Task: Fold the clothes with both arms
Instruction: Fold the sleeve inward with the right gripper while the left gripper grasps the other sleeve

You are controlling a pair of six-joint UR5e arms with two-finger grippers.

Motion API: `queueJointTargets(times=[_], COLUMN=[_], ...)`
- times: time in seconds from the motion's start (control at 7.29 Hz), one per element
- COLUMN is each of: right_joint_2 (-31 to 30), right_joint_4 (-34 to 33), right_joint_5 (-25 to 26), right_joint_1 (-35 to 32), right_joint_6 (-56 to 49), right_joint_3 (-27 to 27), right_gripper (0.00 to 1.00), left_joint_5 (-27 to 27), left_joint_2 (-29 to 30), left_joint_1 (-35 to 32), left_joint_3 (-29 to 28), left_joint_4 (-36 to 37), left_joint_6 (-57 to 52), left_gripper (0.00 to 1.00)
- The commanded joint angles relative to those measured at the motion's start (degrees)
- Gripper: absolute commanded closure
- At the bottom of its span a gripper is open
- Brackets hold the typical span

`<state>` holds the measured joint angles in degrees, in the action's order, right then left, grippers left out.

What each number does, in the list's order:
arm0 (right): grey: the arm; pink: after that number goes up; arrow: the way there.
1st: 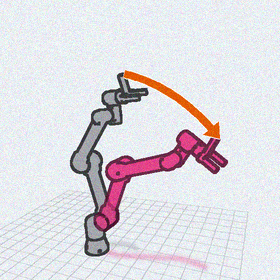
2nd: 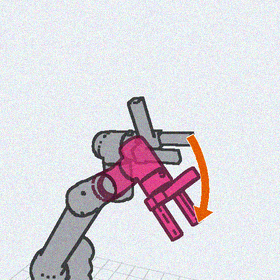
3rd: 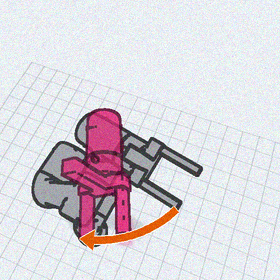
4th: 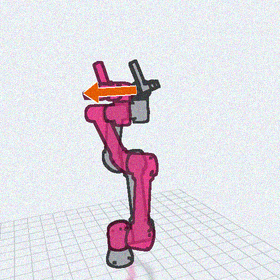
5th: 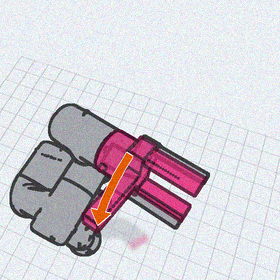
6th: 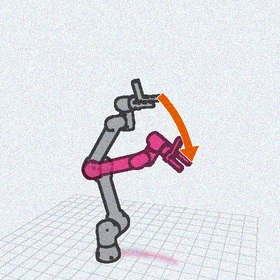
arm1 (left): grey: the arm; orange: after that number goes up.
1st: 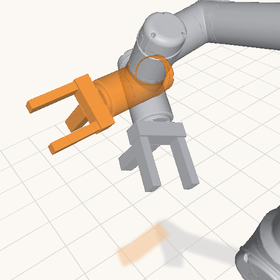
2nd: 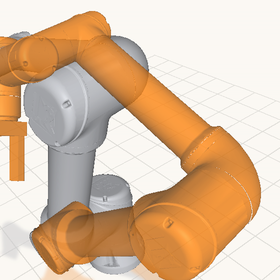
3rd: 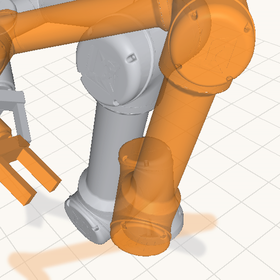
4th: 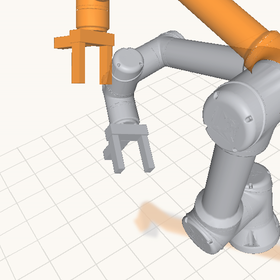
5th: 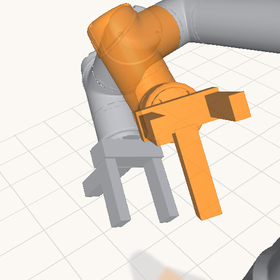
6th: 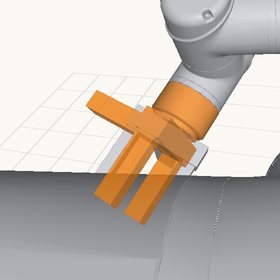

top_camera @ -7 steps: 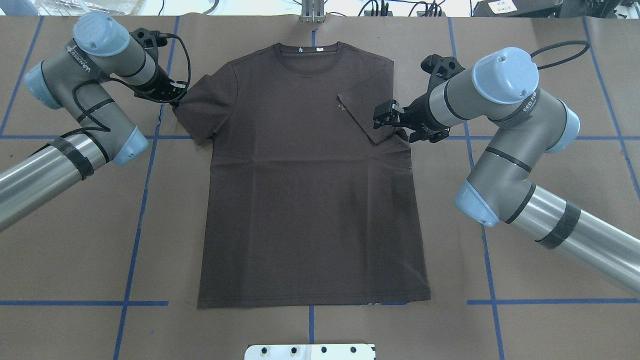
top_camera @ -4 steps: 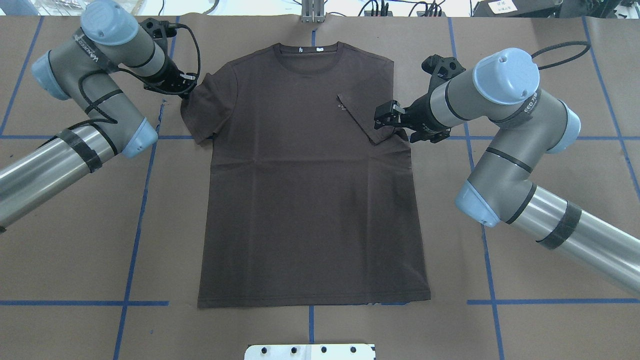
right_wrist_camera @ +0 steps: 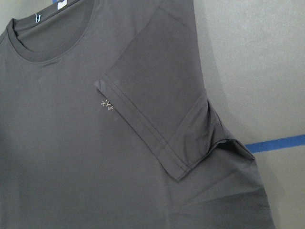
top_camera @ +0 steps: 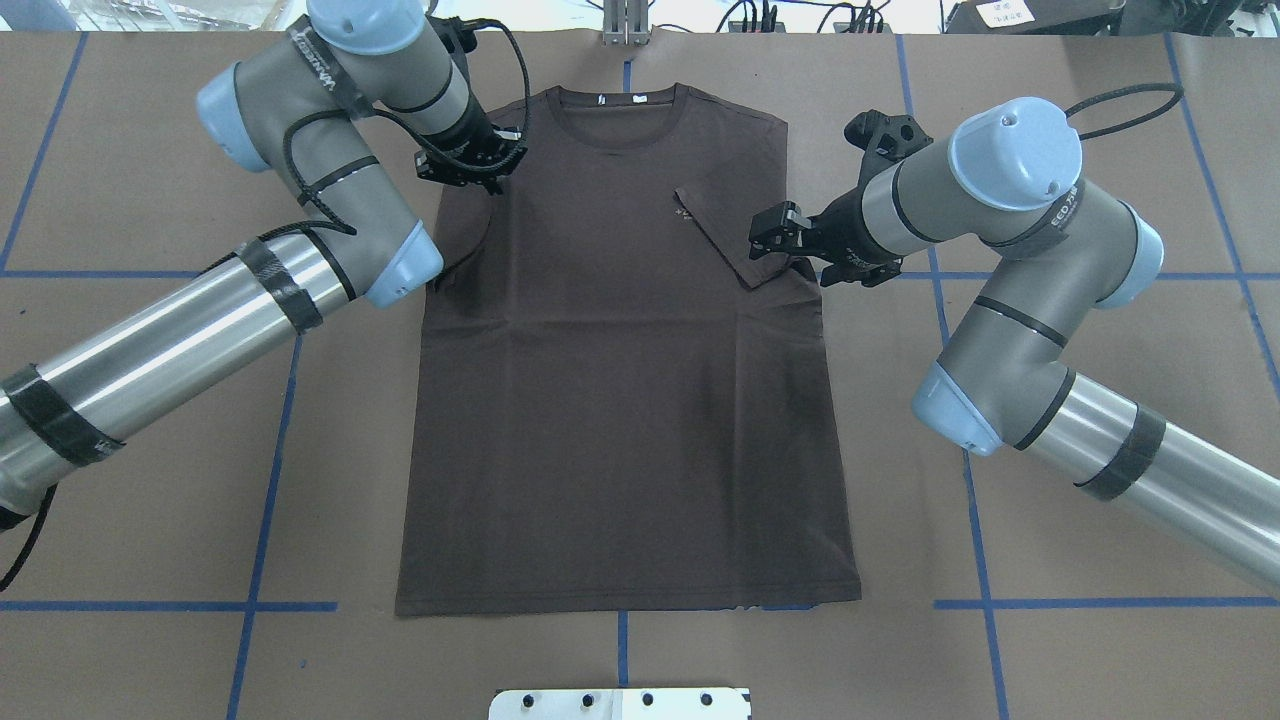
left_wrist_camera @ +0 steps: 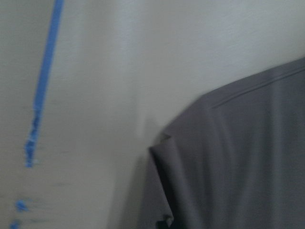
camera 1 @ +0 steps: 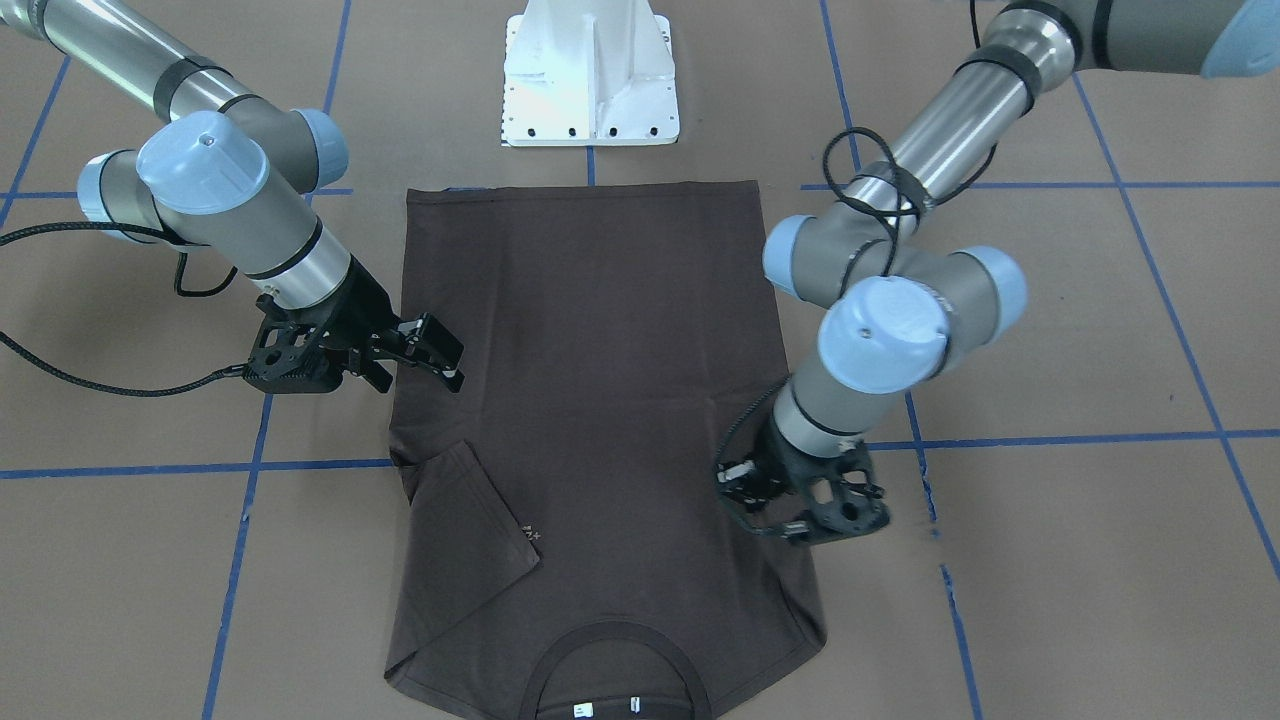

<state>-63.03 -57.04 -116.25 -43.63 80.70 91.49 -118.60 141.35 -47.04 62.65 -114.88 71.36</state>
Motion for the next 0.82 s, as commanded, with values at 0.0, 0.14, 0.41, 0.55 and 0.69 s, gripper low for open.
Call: queueJointTargets(times=[0.0,0.14,0.41,0.55,0.69], right_joint_2=[-0.07,-0.07,0.02,0.02,-0.07], right_joint_4=[0.0,0.0,0.0,0.0,-0.35], right_joint_5=[0.06,0.15,0.15,0.06,0.06], right_joint_1=[0.03,0.12,0.21,0.21,0.29], right_joint_6=[0.16,0.33,0.25,0.42,0.94], right_joint_3=[0.01,-0.25,-0.52,-0.43,0.35], right_gripper=[0.0,0.0,0.0,0.0,0.0], left_joint_5=[0.3,2.04,3.81,3.73,3.64], left_joint_2=[2.78,2.71,2.88,2.88,1.75], left_joint_1=[1.86,2.12,2.3,2.3,2.39], left_joint_3=[-3.14,-4.63,-6.31,-5.44,-0.74], left_joint_4=[-0.43,-2.52,-5.62,-5.62,-5.62], left_joint_6=[3.69,3.79,5.45,5.8,7.72], left_gripper=[1.0,1.0,0.95,0.29,0.21])
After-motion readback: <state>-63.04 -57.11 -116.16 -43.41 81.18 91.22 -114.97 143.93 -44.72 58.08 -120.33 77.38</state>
